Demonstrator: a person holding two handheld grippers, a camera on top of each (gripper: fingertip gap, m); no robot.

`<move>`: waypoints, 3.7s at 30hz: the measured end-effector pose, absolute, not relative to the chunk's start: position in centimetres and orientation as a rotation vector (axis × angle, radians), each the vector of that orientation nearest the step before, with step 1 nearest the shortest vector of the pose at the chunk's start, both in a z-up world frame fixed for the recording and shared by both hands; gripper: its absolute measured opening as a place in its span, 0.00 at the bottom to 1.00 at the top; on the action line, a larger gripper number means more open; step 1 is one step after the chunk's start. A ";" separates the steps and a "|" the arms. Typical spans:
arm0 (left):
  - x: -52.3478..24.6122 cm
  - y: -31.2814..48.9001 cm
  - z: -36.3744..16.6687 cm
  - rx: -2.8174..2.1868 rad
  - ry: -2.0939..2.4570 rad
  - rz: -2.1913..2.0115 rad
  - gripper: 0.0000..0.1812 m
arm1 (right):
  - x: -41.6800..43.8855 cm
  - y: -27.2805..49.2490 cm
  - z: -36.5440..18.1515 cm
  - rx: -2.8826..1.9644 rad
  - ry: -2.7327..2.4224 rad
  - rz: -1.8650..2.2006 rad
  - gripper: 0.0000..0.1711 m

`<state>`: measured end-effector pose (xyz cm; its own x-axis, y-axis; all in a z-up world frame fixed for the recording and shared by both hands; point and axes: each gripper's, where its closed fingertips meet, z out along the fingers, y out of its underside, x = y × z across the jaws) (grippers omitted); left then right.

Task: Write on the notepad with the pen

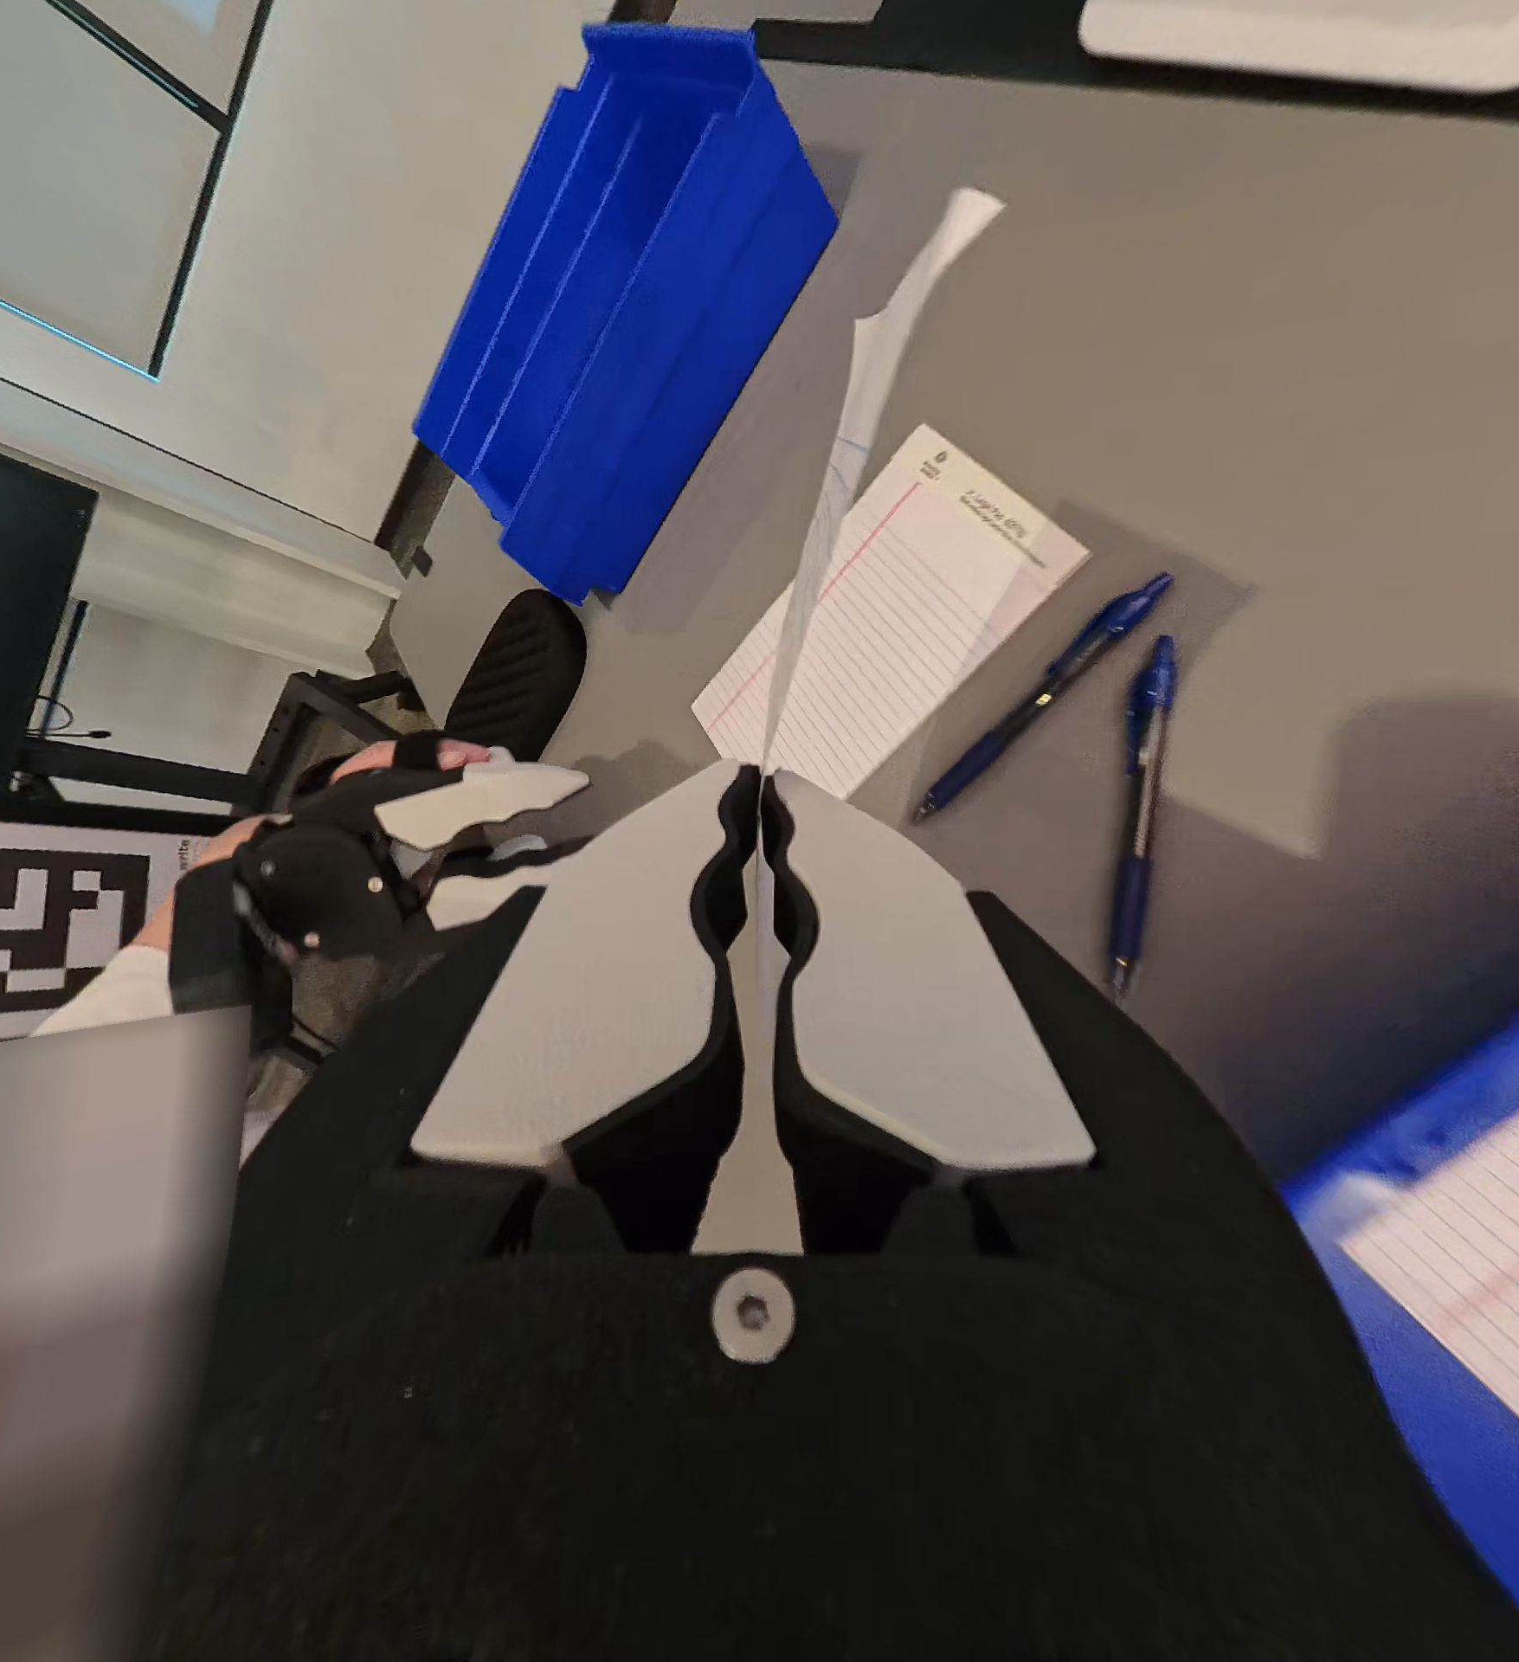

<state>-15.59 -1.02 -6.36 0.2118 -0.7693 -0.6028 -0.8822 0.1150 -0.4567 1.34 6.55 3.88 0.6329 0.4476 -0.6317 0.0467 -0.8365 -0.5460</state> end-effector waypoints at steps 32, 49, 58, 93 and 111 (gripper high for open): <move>-24.4 -3.4 -1.4 -1.794 1.149 -0.179 0.15 | 21.2 7.6 -7.6 -2.624 0.049 1.040 0.00; -23.6 -3.6 -1.5 -1.796 1.165 -0.180 0.15 | 23.0 7.4 -12.6 -2.722 0.087 0.932 0.00; -23.5 -3.7 -1.4 -1.798 1.172 -0.177 0.14 | 23.2 7.6 -13.8 -2.783 0.088 0.796 0.00; -25.0 -3.4 -0.9 -1.811 1.122 -0.187 0.15 | 29.6 10.7 -8.0 -2.585 -0.161 -0.275 0.21; -19.1 1.8 -7.2 -1.978 1.103 -0.386 0.15 | 7.3 9.2 7.7 -2.009 -0.589 0.146 0.21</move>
